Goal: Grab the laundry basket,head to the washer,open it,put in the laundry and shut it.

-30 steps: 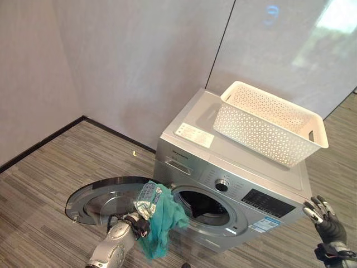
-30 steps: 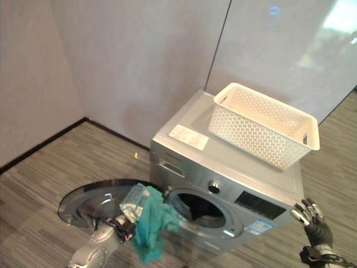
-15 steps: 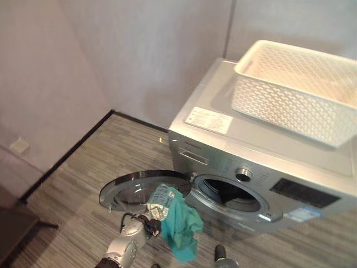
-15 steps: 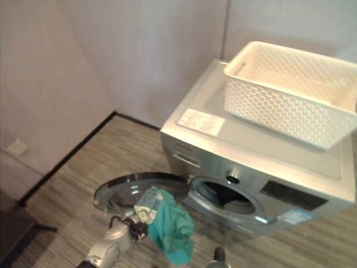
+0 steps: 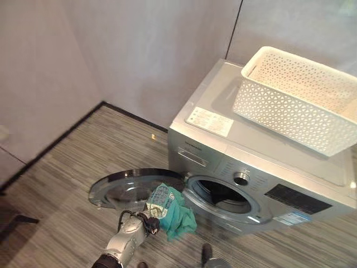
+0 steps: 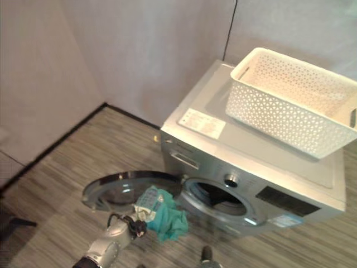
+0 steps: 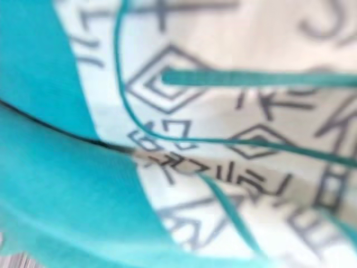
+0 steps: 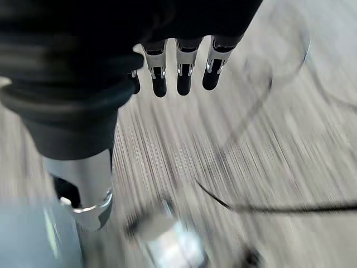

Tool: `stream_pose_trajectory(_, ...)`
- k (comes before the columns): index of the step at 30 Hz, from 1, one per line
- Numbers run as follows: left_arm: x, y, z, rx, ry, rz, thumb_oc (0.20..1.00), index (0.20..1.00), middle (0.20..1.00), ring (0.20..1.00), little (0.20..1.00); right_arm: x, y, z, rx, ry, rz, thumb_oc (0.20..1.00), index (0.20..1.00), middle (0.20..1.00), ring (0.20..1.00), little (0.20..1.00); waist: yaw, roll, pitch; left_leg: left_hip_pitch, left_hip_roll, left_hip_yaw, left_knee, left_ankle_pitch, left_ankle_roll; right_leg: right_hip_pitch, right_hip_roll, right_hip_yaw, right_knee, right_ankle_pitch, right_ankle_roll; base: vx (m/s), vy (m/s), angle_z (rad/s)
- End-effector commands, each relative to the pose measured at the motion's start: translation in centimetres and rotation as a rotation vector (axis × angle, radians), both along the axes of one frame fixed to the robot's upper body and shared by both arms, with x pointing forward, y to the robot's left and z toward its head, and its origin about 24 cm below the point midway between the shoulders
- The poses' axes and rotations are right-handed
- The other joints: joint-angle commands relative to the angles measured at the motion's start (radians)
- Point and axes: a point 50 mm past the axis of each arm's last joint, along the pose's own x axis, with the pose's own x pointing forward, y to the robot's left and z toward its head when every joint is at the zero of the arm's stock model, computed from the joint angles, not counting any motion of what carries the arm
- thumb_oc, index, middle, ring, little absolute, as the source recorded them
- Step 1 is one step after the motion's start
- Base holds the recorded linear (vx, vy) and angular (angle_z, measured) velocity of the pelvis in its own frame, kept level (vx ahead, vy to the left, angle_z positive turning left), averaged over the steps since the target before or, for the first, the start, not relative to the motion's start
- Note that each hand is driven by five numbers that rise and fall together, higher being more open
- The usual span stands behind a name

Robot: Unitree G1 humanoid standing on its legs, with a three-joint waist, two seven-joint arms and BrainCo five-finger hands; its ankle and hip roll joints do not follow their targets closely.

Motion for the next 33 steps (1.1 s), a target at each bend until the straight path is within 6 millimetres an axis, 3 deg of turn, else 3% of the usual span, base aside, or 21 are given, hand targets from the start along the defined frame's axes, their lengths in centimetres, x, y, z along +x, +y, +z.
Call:
stream_pose_trajectory(1,2.7,-2.8,2.2,-0.059,-0.095,-0.039,0.200,0.200,0.200,0.200,0.200,-1.1,0.9,0.0,0.020,0.122,0.135,1.000,1.000,1.000,1.000,1.000,-0.009,-0.074,0.064,-0.014,0.047,-0.018,0.007,-0.022,-0.004,-0.044,-0.057,0.010,0.012,-0.040,0.051,-0.08,-0.019,-0.03)
stream_pose_trajectory(4,3.1,-3.4,2.6,-0.045,-0.116,-0.044,0.200,0.200,0.200,0.200,0.200,0.0,0.2,-0.1,-0.012,0.093,0.279,1.000,1.000,1.000,1.000,1.000,-0.009,-0.071,0.104,-0.070,0.046,-0.029,0.007,-0.002,-0.004,-0.096,-0.058,0.014,0.017,-0.033,0.045,-0.17,-0.023,0.01)
stream_pose_trajectory(6,4.1,-4.4,3.2,-0.049,-0.131,-0.046,0.200,0.200,0.200,0.200,0.200,2.4,-0.2,-0.3,-0.034,0.050,0.346,1.000,1.000,1.000,1.000,1.000,-0.011,-0.072,0.133,-0.105,0.045,-0.029,0.014,0.007,-0.003,-0.134,-0.060,0.025,0.021,-0.028,0.041,-0.17,-0.036,0.07)
stream_pose_trajectory(7,4.2,-4.4,3.2,-0.050,-0.132,-0.046,0.200,0.200,0.200,0.200,0.200,2.5,-0.2,-0.3,-0.034,0.049,0.346,1.000,1.000,1.000,1.000,1.000,-0.011,-0.071,0.132,-0.108,0.044,-0.029,0.015,0.008,-0.003,-0.137,-0.061,0.025,0.023,-0.028,0.041,-0.13,-0.015,0.11)
stream_pose_trajectory(10,6.4,-5.6,5.3,-0.038,-0.219,-0.043,0.200,0.200,0.200,0.200,0.200,7.8,-1.5,0.0,-0.111,-0.067,0.436,1.000,1.000,1.000,1.000,1.000,-0.014,-0.062,0.183,-0.202,0.039,-0.042,0.037,0.026,-0.003,-0.225,-0.070,0.051,0.036,-0.017,0.036,-0.19,-0.041,0.04)
stream_pose_trajectory(14,7.6,-5.5,6.6,-0.046,-0.267,-0.013,0.200,0.200,0.200,0.200,0.200,9.7,-2.7,0.6,-0.162,-0.120,0.475,1.000,1.000,1.000,1.000,1.000,-0.019,-0.055,0.207,-0.252,0.044,-0.035,0.057,0.030,-0.007,-0.283,-0.077,0.061,0.055,-0.015,0.030,-0.11,-0.049,0.02)
stream_pose_trajectory(17,9.5,-6.6,7.8,-0.069,-0.282,0.038,0.200,0.200,0.200,0.200,0.200,16.1,-3.0,1.9,-0.239,-0.274,0.573,1.000,1.000,1.000,1.000,1.000,-0.029,-0.065,0.250,-0.321,0.049,-0.008,0.094,0.029,-0.010,-0.390,-0.075,0.088,0.095,-0.007,0.027,-0.16,-0.046,-0.19)
stream_pose_trajectory(19,11.6,-7.8,9.4,-0.061,-0.294,0.100,0.200,0.200,0.200,0.200,0.200,19.5,-2.4,2.7,-0.273,-0.372,0.595,1.000,1.000,1.000,1.000,1.000,-0.051,-0.082,0.266,-0.358,0.059,0.007,0.112,0.012,-0.020,-0.451,-0.063,0.112,0.116,-0.013,0.035,-0.06,-0.057,-0.49)
stream_pose_trajectory(20,11.7,-7.8,9.4,-0.061,-0.295,0.100,0.200,0.200,0.200,0.200,0.200,19.6,-2.4,2.8,-0.273,-0.373,0.596,1.000,1.000,1.000,1.000,1.000,-0.051,-0.082,0.266,-0.359,0.059,0.007,0.113,0.012,-0.020,-0.453,-0.063,0.112,0.117,-0.013,0.035,-0.06,-0.049,-0.25)
stream_pose_trajectory(22,13.1,-8.1,11.1,-0.058,-0.333,0.145,0.200,0.200,0.200,0.200,0.200,21.5,-1.6,3.3,-0.291,-0.449,0.636,1.000,1.000,1.000,1.000,1.000,-0.073,-0.093,0.275,-0.399,0.060,0.014,0.125,0.012,-0.023,-0.501,-0.060,0.120,0.126,-0.004,0.036,-0.08,-0.052,-0.18)
stream_pose_trajectory(23,14.3,-8.7,13.6,-0.069,-0.394,0.173,0.200,0.200,0.200,0.200,0.200,23.8,-1.0,4.4,-0.322,-0.548,0.649,1.000,1.000,1.000,1.000,1.000,-0.091,-0.100,0.291,-0.447,0.063,0.013,0.153,0.007,-0.026,-0.548,-0.060,0.128,0.138,0.001,0.035,-0.11,-0.043,-0.10)
stream_pose_trajectory(24,14.8,-9.2,14.8,-0.087,-0.421,0.185,0.200,0.200,0.200,0.200,0.200,25.4,-0.8,5.3,-0.343,-0.611,0.653,1.000,1.000,1.000,1.000,1.000,-0.100,-0.101,0.297,-0.475,0.063,0.014,0.172,-0.001,-0.026,-0.577,-0.059,0.135,0.147,0.002,0.036,-0.09,-0.031,-0.05)
stream_pose_trajectory(25,14.9,-9.2,14.9,-0.088,-0.422,0.186,0.200,0.200,0.200,0.200,0.200,25.4,-0.8,5.4,-0.345,-0.612,0.653,1.000,1.000,1.000,1.000,1.000,-0.100,-0.100,0.296,-0.477,0.064,0.014,0.174,-0.002,-0.026,-0.580,-0.059,0.135,0.148,0.002,0.036,-0.09,-0.011,0.02)
stream_pose_trajectory(26,15.6,-9.5,16.8,-0.105,-0.464,0.209,0.200,0.200,0.200,0.200,0.200,27.9,0.0,6.8,-0.369,-0.716,0.678,1.000,1.000,1.000,1.000,1.000,-0.114,-0.106,0.301,-0.527,0.064,0.013,0.208,-0.017,-0.027,-0.628,-0.053,0.148,0.160,0.005,0.036,-0.09,-0.012,-0.06)
stream_pose_trajectory(28,16.5,-9.4,18.9,-0.135,-0.501,0.243,0.200,0.200,0.200,0.200,0.200,29.8,0.7,8.3,-0.394,-0.802,0.713,1.000,1.000,1.000,1.000,1.000,-0.128,-0.113,0.297,-0.581,0.071,0.012,0.252,-0.039,-0.025,-0.685,-0.047,0.164,0.181,0.005,0.035,-0.08,-0.010,-0.13)
stream_pose_trajectory(29,16.5,-9.4,18.9,-0.136,-0.502,0.243,0.200,0.200,0.200,0.200,0.200,29.8,0.7,8.3,-0.395,-0.803,0.714,1.000,1.000,1.000,1.000,1.000,-0.129,-0.111,0.294,-0.586,0.072,0.012,0.256,-0.040,-0.025,-0.690,-0.047,0.164,0.183,0.005,0.034,-0.04,0.027,-0.12)
stream_pose_trajectory(30,17.3,-9.2,20.6,-0.143,-0.532,0.274,0.200,0.200,0.200,0.200,0.200,32.2,5.3,9.1,-0.367,-0.893,0.797,1.000,1.000,1.000,1.000,1.000,-0.134,-0.107,0.289,-0.637,0.086,0.014,0.311,-0.064,-0.020,-0.737,-0.050,0.178,0.209,0.001,0.032,-0.02,0.033,-0.10)
stream_pose_trajectory(33,17.5,-9.0,21.7,-0.189,-0.546,0.310,0.200,0.200,0.200,0.200,0.200,32.7,6.3,9.7,-0.365,-0.932,0.822,1.000,1.000,1.000,1.000,1.000,-0.148,-0.106,0.272,-0.690,0.101,0.006,0.373,-0.094,-0.014,-0.787,-0.047,0.188,0.242,-0.006,0.027,-0.01,0.005,-0.09)
